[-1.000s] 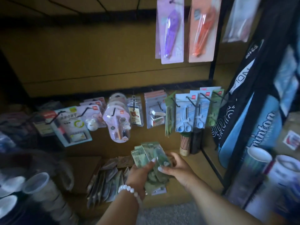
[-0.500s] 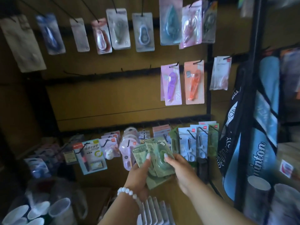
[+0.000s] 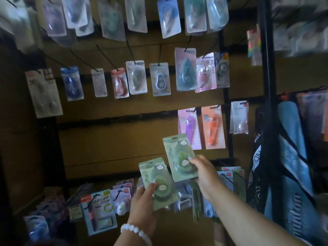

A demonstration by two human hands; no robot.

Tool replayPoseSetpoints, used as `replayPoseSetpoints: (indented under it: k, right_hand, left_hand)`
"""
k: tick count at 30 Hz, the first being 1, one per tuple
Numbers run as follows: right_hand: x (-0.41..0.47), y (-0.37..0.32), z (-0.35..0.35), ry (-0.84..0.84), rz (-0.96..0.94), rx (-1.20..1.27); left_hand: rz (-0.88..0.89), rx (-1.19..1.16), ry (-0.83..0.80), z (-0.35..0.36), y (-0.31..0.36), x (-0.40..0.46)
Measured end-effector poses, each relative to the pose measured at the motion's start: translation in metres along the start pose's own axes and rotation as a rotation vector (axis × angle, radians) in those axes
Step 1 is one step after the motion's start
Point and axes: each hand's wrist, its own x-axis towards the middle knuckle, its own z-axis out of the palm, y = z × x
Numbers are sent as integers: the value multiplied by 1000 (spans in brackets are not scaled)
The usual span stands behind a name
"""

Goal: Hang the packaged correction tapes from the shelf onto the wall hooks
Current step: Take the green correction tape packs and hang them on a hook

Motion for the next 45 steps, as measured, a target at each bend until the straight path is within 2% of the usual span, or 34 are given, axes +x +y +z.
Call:
replayPoseSetpoints:
  k: [7,14,26,31,38,45]
  right_hand:
    - [29,-59,29,-23,-154,-18]
    - [43,-68,41,4,-123,-29]
    - [63,-60,55,105,-99,-222]
    - [82,-57,61,218,-23,-288]
    - [93,-59,66,245,37,-544]
    - [75,-37,52,405,-180,-655]
  left_hand:
    - [28,-63,-62,4,18,10]
    - [-17,-78,-175,5,20,6]
    - [4,-67,-50,-7,20,11]
    - [23,-32,-40,-10,24,14]
    - [17,-9,-36,-8,28,16]
    - [25,-21,-101,-3,33,15]
